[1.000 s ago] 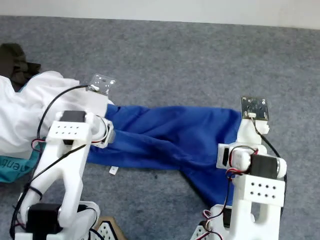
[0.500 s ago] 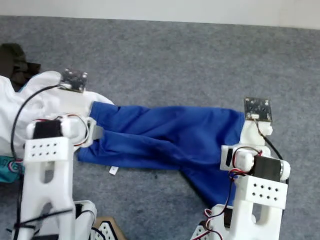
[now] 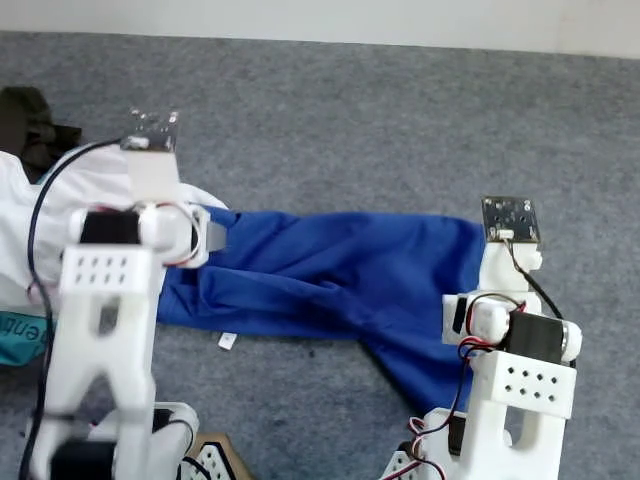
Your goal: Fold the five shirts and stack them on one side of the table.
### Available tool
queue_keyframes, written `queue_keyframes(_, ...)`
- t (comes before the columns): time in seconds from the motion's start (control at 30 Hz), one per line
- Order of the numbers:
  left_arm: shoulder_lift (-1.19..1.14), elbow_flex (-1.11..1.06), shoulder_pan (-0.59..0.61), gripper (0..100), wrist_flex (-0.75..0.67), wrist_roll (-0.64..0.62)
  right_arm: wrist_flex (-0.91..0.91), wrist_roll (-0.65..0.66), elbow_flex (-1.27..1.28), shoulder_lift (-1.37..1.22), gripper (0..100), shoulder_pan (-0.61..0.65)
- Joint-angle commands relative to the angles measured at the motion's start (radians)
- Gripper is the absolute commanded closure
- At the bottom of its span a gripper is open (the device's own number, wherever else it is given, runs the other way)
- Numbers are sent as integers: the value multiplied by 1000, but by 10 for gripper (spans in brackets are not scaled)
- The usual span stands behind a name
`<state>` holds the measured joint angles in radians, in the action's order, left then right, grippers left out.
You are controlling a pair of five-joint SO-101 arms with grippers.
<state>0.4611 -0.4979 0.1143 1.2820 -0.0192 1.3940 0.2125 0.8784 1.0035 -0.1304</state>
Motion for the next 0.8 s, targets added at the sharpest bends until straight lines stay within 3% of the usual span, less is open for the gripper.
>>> queue_keyframes(0.0,-189,137,-22,832,18,-17,-36,-25,-76,19,735,-8)
queue_keyframes(0.2,-475,228,-41,942,-37,-12,-91,-150,-120,16,735,7)
queue_keyframes(0.57,-667,369,-107,968,-106,-15,-87,-193,-111,18,739,51)
queue_keyframes(0.67,-665,414,-117,992,-104,-15,-84,-190,-111,18,811,51)
queue_keyframes(0.77,-670,418,-128,994,-54,-17,-90,-190,-111,18,951,51)
